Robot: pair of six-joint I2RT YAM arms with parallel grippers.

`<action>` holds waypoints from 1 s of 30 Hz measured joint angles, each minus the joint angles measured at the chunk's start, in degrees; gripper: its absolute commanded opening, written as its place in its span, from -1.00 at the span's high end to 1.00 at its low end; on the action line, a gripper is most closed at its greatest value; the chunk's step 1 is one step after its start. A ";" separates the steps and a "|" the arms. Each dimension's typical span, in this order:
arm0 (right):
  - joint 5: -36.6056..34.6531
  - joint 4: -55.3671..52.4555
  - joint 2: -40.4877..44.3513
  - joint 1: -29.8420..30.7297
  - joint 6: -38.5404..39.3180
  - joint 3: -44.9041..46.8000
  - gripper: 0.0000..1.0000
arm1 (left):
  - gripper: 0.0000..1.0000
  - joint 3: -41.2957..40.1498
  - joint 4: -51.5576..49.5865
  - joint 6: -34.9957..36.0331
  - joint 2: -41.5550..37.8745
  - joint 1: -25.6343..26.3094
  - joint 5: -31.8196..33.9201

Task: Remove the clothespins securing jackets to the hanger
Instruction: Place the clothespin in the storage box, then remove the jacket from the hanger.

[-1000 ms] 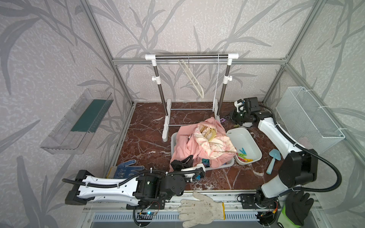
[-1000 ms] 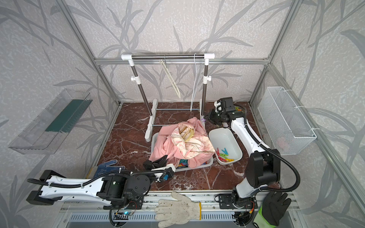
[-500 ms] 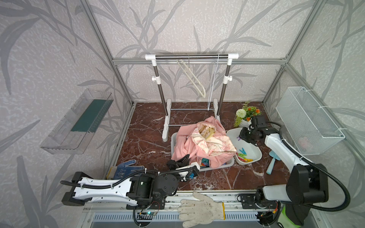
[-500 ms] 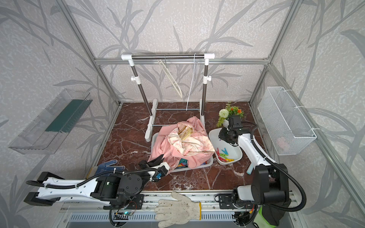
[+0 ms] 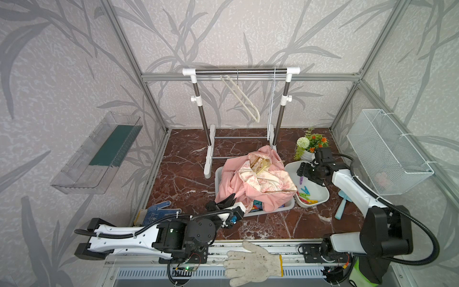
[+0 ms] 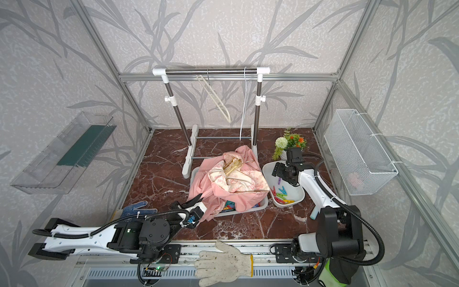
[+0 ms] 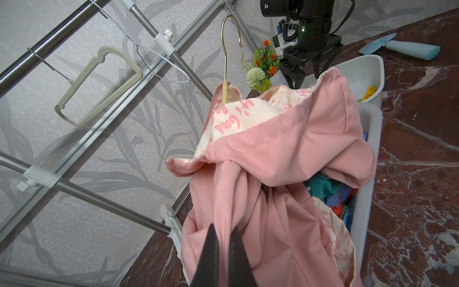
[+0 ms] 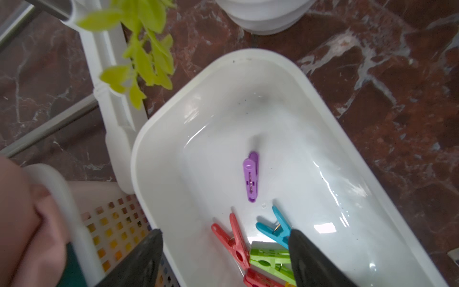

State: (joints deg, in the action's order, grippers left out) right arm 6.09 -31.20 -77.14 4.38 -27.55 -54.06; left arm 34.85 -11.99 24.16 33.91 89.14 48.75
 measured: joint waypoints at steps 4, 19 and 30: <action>0.72 1.38 8.13 1.60 2.19 -0.11 -0.65 | 1.00 -0.37 0.00 -0.92 -1.66 0.00 -0.87; 5.14 15.21 33.00 14.25 12.22 8.66 -0.64 | 1.00 0.57 -0.09 -9.70 -6.34 -2.03 -3.80; 6.43 18.27 31.21 22.71 15.26 8.59 -0.73 | 1.00 1.99 -1.01 -13.92 -6.80 -2.69 -6.93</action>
State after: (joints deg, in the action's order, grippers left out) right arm 12.51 -12.93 -45.93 27.09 -12.29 -45.47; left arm 36.84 -12.99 10.24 27.11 86.46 41.82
